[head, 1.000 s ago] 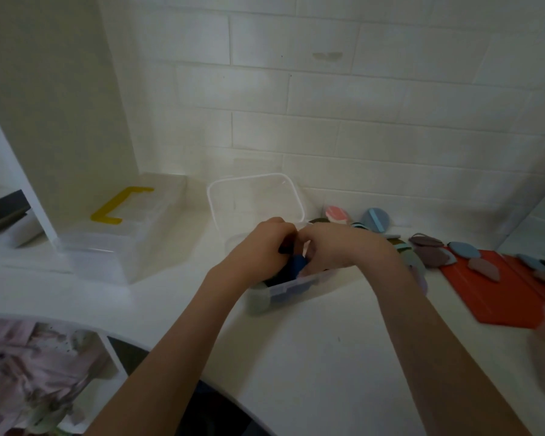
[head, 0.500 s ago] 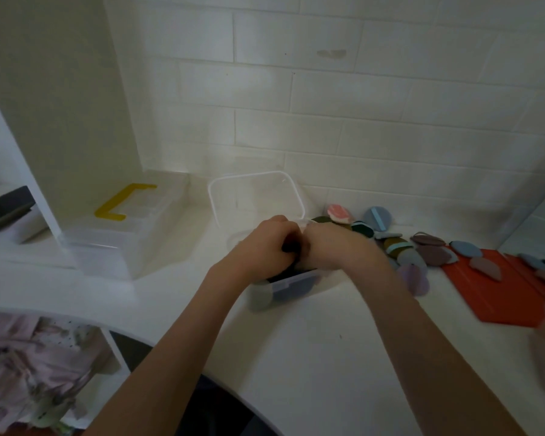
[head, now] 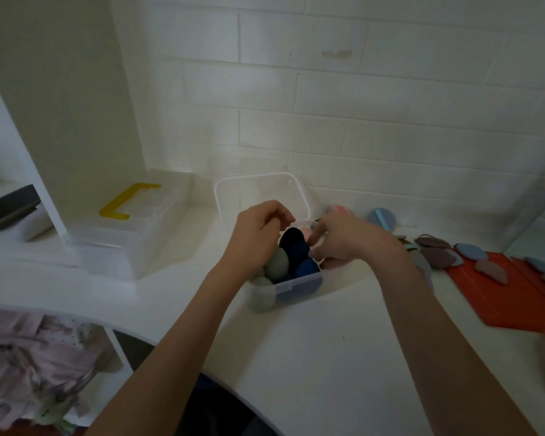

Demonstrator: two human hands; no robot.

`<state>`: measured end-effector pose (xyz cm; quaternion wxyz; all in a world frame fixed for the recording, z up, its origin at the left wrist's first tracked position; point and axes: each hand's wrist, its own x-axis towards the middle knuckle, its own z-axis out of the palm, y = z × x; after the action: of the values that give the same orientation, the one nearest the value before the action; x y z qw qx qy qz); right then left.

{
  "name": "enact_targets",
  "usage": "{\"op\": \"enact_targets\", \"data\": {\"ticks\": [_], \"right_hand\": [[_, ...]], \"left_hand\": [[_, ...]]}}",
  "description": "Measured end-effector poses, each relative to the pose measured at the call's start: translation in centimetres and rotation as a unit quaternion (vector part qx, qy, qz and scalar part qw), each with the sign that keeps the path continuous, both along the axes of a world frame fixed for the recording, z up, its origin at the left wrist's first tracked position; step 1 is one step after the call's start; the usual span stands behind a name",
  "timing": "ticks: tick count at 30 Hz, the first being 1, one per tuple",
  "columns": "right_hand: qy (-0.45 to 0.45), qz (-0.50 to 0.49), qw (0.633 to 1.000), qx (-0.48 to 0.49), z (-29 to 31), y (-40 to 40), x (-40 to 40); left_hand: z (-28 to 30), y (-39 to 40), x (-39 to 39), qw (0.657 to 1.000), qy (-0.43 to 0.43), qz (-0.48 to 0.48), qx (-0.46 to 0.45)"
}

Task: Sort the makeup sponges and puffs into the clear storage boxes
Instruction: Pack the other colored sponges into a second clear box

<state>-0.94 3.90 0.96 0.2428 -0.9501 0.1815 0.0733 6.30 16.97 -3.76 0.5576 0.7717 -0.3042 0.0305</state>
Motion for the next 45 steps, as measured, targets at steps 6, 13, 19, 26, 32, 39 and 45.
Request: {"op": "enact_targets", "data": {"ticks": [6,13,19,26,32,39,45], "right_hand": [[0.039,0.053,0.991,-0.120,-0.3,-0.4,0.0],[0.055,0.041,0.997,-0.040,-0.6,-1.3,0.2],[-0.010,-0.033,0.994,0.104,-1.4,-0.6,1.1],[-0.151,-0.100,0.978,0.105,-2.4,-1.8,2.4],[-0.311,-0.133,0.939,0.061,-3.6,-2.8,2.0],[-0.273,-0.166,0.819,0.476,-4.6,-2.5,3.6],[-0.348,-0.198,0.787,0.468,-4.4,-3.5,2.6]], "left_hand": [[-0.3,0.0,0.1,0.999,-0.002,0.010,-0.047],[-0.4,0.2,0.2,0.992,0.016,0.029,-0.123],[-0.5,0.4,0.5,0.986,0.027,0.047,-0.158],[-0.6,0.9,-0.1,0.966,-0.035,0.178,-0.186],[-2.9,1.8,2.1,0.947,0.135,0.274,-0.103],[-4.2,2.0,3.2,0.920,0.247,0.028,-0.303],[-3.4,2.0,3.3,0.899,0.335,0.021,-0.282]]}}
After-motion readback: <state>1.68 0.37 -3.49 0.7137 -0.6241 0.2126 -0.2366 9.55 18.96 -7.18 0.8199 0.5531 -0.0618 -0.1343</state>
